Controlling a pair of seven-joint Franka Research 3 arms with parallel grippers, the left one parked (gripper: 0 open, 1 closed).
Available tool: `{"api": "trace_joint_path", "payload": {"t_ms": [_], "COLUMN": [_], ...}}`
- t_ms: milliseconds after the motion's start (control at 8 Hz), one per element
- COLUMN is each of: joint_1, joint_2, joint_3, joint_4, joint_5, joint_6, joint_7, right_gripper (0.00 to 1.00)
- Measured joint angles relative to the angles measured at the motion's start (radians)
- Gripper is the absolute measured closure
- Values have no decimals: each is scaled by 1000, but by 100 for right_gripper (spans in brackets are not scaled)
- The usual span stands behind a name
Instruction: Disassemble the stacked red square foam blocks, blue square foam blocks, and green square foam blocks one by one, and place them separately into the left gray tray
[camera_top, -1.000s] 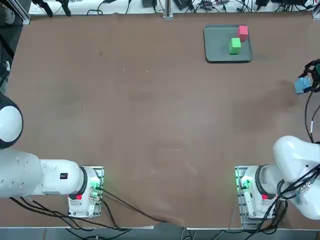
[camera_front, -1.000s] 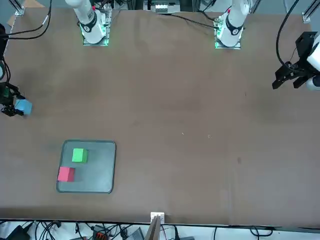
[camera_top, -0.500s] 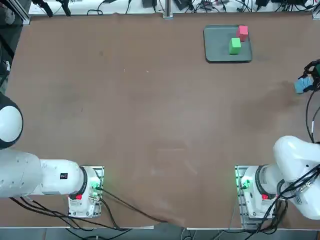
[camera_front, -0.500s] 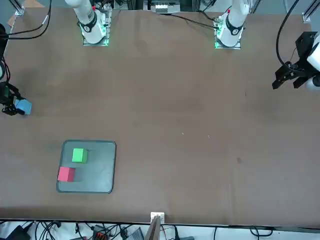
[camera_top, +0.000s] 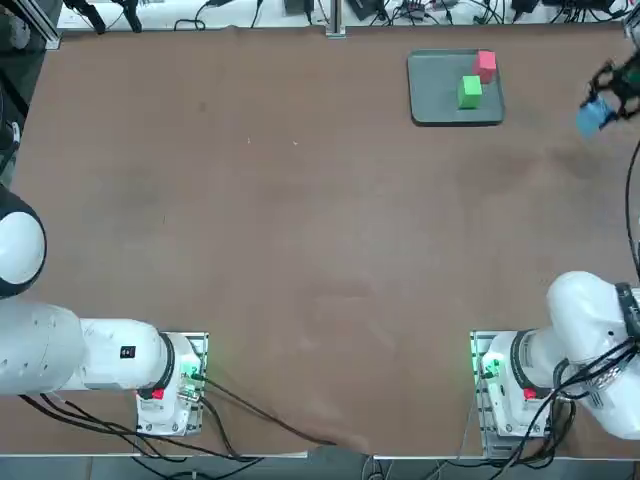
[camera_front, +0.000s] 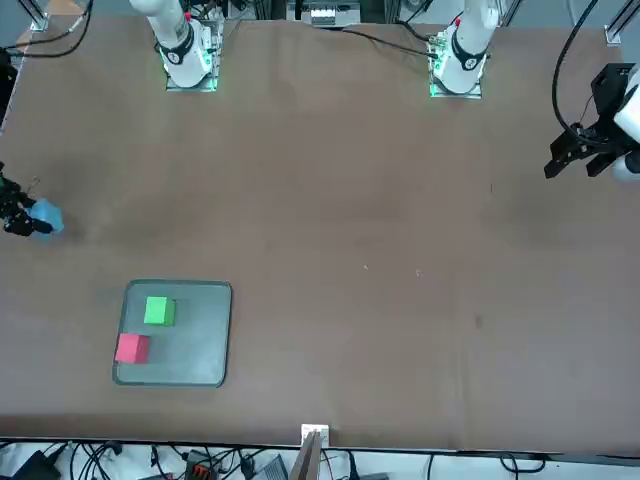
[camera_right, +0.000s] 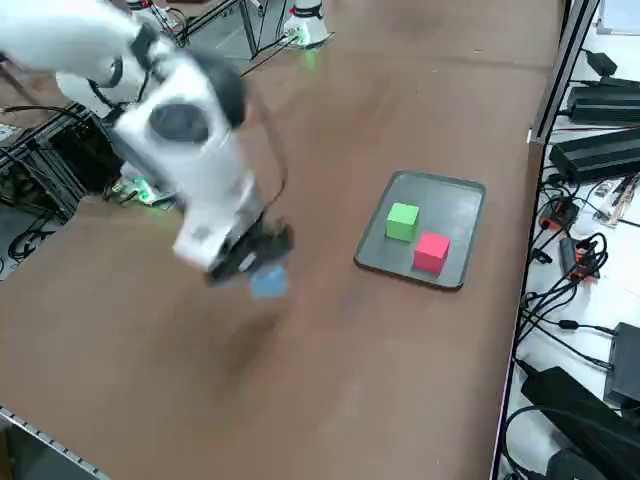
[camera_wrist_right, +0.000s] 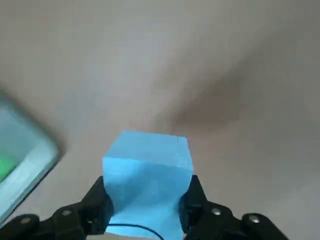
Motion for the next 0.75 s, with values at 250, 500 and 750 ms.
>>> {"api": "trace_joint_path", "payload": {"t_ms": [250, 500, 750], "joint_1": [75, 297, 583], "joint_2": [11, 55, 91], "joint_3": [119, 111, -38], "joint_4": [-2, 7, 85], "joint_5": [2, -52, -84], "joint_6": [-9, 19, 34], "joint_7": [-103, -120, -113], "right_gripper": [31, 31, 31]}}
